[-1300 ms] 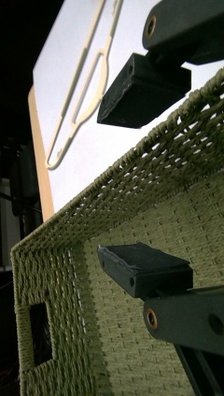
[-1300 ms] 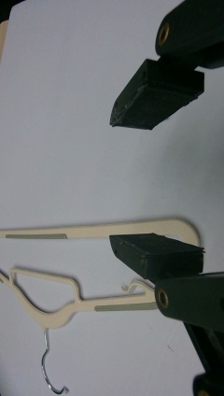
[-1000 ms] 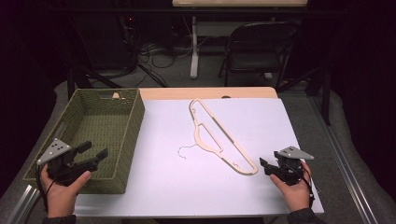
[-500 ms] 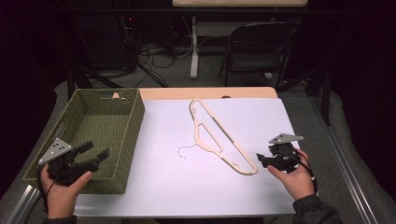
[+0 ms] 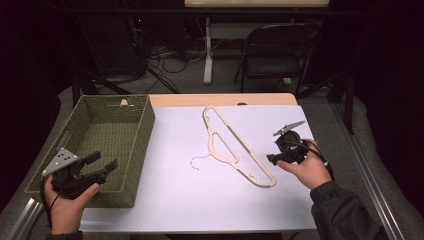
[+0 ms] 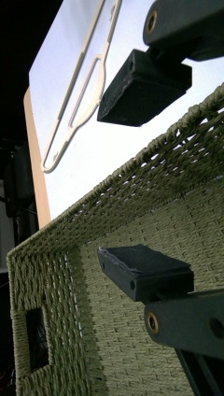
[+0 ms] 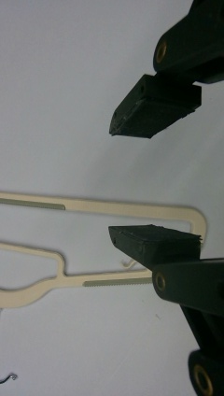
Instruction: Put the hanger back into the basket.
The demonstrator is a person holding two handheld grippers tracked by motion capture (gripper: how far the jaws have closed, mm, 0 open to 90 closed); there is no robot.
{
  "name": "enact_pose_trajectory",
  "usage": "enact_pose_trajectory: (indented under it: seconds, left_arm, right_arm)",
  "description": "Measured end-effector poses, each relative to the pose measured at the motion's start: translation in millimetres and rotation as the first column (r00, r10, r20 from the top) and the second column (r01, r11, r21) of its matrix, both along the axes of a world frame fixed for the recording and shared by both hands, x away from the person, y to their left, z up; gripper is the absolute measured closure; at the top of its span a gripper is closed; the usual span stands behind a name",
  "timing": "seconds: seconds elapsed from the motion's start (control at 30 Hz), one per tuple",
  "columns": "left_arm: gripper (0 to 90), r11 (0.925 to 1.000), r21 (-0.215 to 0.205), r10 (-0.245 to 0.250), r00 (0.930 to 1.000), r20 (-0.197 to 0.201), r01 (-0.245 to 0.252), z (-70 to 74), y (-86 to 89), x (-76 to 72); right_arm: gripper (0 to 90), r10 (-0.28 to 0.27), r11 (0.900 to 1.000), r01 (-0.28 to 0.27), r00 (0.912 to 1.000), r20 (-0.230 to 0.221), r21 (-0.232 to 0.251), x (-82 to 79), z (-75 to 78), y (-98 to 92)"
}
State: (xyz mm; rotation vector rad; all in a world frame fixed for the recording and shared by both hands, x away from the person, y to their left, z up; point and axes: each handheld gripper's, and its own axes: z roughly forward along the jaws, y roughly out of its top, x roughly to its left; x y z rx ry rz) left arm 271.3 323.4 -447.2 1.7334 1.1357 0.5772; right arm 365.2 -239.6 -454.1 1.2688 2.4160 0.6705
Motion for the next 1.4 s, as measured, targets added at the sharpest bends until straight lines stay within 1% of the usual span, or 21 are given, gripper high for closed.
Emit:
enact_pose_trajectory:
  seconds: [0.07, 0.17, 0.27, 0.3, 0.37, 0.4, 0.43, 0.53, 0.57, 0.7, 0.87, 0.9, 1.0, 1.03, 1.13, 1.17, 1.2, 1.23, 1.27, 1.3, 1.4]
  left_arm:
    - [29.1, 1.0, 0.004, 0.001, 1.0, -0.001, -0.001, 0.0, -0.1, 0.1]
    - [29.0, 1.0, 0.006, 0.001, 1.0, -0.002, -0.001, -0.2, -0.4, 0.2]
    - [29.4, 1.0, 0.009, 0.0, 1.0, -0.002, 0.0, -0.4, -1.0, 0.3]
    - [29.5, 1.0, 0.009, -0.001, 1.0, -0.003, 0.001, -0.6, -1.5, 0.4]
    - [29.5, 0.9999, 0.01, -0.003, 1.0, -0.004, 0.003, -0.6, -1.8, 0.4]
    - [29.5, 0.9999, 0.01, -0.004, 1.0, -0.005, 0.004, -0.7, -1.8, 0.5]
    - [29.6, 0.9999, 0.014, -0.001, 1.0, -0.007, 0.001, -0.9, -1.6, 0.5]
    - [29.6, 1.0, 0.009, -0.002, 1.0, -0.007, 0.002, -1.3, -1.1, 0.7]
    - [29.9, 1.0, 0.01, -0.001, 1.0, -0.007, 0.001, -1.3, -0.8, 0.7]
    - [30.1, 0.9999, 0.009, 0.005, 1.0, -0.006, -0.005, -0.8, 0.6, 0.3]
    - [30.7, 1.0, 0.005, 0.003, 1.0, -0.005, -0.003, -1.1, 1.4, 0.2]
    - [30.6, 1.0, 0.004, 0.006, 1.0, -0.006, -0.006, -1.4, 1.8, 0.3]
    - [30.6, 1.0, 0.005, 0.007, 0.9999, -0.008, -0.007, -1.6, 1.9, 0.5]
    - [30.7, 1.0, 0.006, 0.007, 0.9999, -0.01, -0.006, -1.8, 1.9, 0.6]
    - [30.7, 1.0, 0.007, 0.006, 0.9999, -0.011, -0.006, -1.9, 1.8, 0.9]
    - [30.6, 1.0, 0.008, 0.005, 0.9999, -0.011, -0.005, -2.0, 1.7, 1.0]
    - [30.7, 1.0, 0.008, 0.005, 0.9999, -0.011, -0.005, -2.0, 1.7, 1.0]
    - [30.7, 0.9999, 0.009, 0.005, 0.9999, -0.011, -0.005, -2.1, 1.6, 1.0]
    - [30.7, 0.9999, 0.01, 0.003, 0.9999, -0.011, -0.003, -2.0, 1.5, 0.9]
    - [30.7, 0.9999, 0.01, 0.003, 0.9999, -0.011, -0.003, -2.0, 1.5, 1.0]
    - [30.7, 0.9999, 0.01, 0.005, 0.9999, -0.01, -0.005, -2.4, 1.4, 1.2]
  right_arm:
    - [43.9, 0.001, 1.0, 0.0, 0.9997, -0.024, 0.011, 6.5, 0.5, 2.5]
    - [43.8, 0.011, 0.999, -0.016, 0.9948, -0.102, -0.042, 20.4, 6.9, 12.6]
    - [43.6, 0.017, 1.0, -0.019, 0.9963, -0.085, -0.022, 25.6, 6.1, 17.8]
    - [43.3, 0.018, 1.0, -0.018, 0.9995, -0.028, 0.013, 31.6, 3.5, 25.9]
    - [43.3, 0.021, 1.0, -0.021, 0.9994, -0.026, 0.015, 33.3, 4.0, 28.5]
    - [43.3, 0.034, 0.998, -0.04, 0.9937, -0.107, -0.056, 35.8, 12.4, 32.2]
    - [43.4, 0.037, 0.999, -0.039, 0.9977, -0.057, -0.034, 39.4, 9.5, 40.9]
    - [43.7, 0.057, 0.996, -0.063, 0.9943, -0.091, -0.068, 42.9, 13.7, 48.1]
    - [44.4, 0.062, 0.997, -0.064, 0.9969, -0.048, -0.037, 46.3, 10.8, 54.8]
    - [47.0, 0.069, 0.994, -0.077, 0.9924, -0.102, -0.075, 54.1, 18.9, 65.6]
    - [50.3, 0.087, 0.996, -0.088, 0.9945, -0.057, -0.02, 62.7, 11.2, 75.1]
    - [53.0, 0.077, 0.993, -0.087, 0.9897, -0.121, -0.084, 66.0, 15.2, 78.9]
    - [53.5, 0.09, 0.993, -0.099, 0.987, -0.133, -0.068, 70.1, 15.2, 82.0]
    - [56.1, 0.089, 0.995, -0.094, 0.9899, -0.111, -0.04, 73.6, 11.7, 85.8]
    - [57.2, 0.082, 0.996, -0.088, 0.9854, -0.149, -0.034, 76.6, 10.7, 88.9]
    - [57.1, 0.086, 0.996, -0.087, 0.991, -0.103, -0.007, 79.9, 7.4, 93.2]
    - [57.1, 0.086, 0.996, -0.087, 0.991, -0.103, -0.007, 79.9, 7.4, 93.2]
    - [57.0, 0.096, 0.991, -0.111, 0.9784, -0.183, -0.075, 81.6, 16.3, 93.0]
    - [57.0, 0.087, 0.995, -0.093, 0.9882, -0.126, -0.042, 82.1, 13.0, 95.7]
    - [58.4, 0.095, 0.993, -0.102, 0.9895, -0.108, -0.053, 85.9, 16.8, 98.4]
    - [61.5, 0.102, 0.989, -0.114, 0.9856, -0.135, -0.089, 90.7, 23.7, 102.9]
